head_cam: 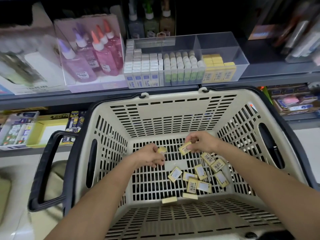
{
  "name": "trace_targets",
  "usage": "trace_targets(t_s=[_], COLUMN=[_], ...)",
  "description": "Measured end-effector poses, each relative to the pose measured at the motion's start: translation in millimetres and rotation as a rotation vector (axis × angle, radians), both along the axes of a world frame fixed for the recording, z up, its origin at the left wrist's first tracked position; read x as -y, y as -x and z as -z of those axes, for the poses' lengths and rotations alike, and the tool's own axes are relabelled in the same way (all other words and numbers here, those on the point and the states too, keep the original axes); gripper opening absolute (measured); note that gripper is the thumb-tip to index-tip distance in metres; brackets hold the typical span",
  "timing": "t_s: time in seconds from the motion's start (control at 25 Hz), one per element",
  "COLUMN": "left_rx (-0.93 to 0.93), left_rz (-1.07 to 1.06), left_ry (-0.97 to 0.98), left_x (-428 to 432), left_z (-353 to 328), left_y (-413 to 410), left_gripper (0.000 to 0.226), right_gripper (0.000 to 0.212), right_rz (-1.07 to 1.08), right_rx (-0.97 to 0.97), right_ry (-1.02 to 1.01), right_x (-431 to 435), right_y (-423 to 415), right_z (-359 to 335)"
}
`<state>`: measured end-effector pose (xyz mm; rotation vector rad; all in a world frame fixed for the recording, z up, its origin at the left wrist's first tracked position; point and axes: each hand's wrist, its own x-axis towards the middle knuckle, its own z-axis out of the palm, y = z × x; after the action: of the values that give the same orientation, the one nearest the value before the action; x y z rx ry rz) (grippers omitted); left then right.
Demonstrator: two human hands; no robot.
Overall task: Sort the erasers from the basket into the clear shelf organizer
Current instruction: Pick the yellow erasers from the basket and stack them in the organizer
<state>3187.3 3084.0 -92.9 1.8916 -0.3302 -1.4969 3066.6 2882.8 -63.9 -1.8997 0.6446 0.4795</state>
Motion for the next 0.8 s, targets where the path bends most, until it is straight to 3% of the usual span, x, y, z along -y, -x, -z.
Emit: trace_targets(t_s=[0.12,0.24,0.32,0.4,0.44,0.52,0.6,0.68,0.8], left_rx=[-0.27,-0.468,-0.506,-0.43,-0.377,-0.326,-0.34,-0.357,-0.362], left_rz=[-0.183,-0.127,-0.095,-0.142,-0.183,-0.258,-0.298,-0.317,-0.325], left_ry=[0.091,0.128,0.121,0.081,0.053,0.01,0.006,0.018,0.033], left_x=[9.2,9.1,6.7,4.2,2.5,-2.0,-5.7,-6.4,-4.6], left_z=[-10.4,-16.6,-15.9,-10.1,-7.1,-1.8,0.5,2.1,5.1], left_y=[2.7,2.4,3.2,2.9,1.6,-4.1,-8.2,-7.5,-4.3], left_gripper=[0.031,0.028,0.035,0.044,0.049,0.053,0.054,0.053,0.047], right_gripper=[0.015,0.022,0.024,0.023,0.021,0.023,0.041,0.042,0.027], right_rz=[-0.116,-0.071,0.033,0.091,0.025,-0.321,-0.645,-0.754,-0.701], right_rx=[-0.001,0.056,0.104,0.092,0.06,-0.038,-0.096,-0.066,-0.033], right_ry=[-0.153,-0.151,-0.195,-0.23,-0.142,0.203,0.454,0.572,0.525], right_x=[-24.9,-46.8,-50.0,-49.6,-49.5,-51.8,-58.9,-64.1,-58.6], right_y=[-7.1,-11.5,-13.2,-10.2,-5.4,6.2,14.7,15.7,13.7], right_z=[-5.8,0.8,4.1,8.9,11.8,24.6,36.8,40.0,36.1])
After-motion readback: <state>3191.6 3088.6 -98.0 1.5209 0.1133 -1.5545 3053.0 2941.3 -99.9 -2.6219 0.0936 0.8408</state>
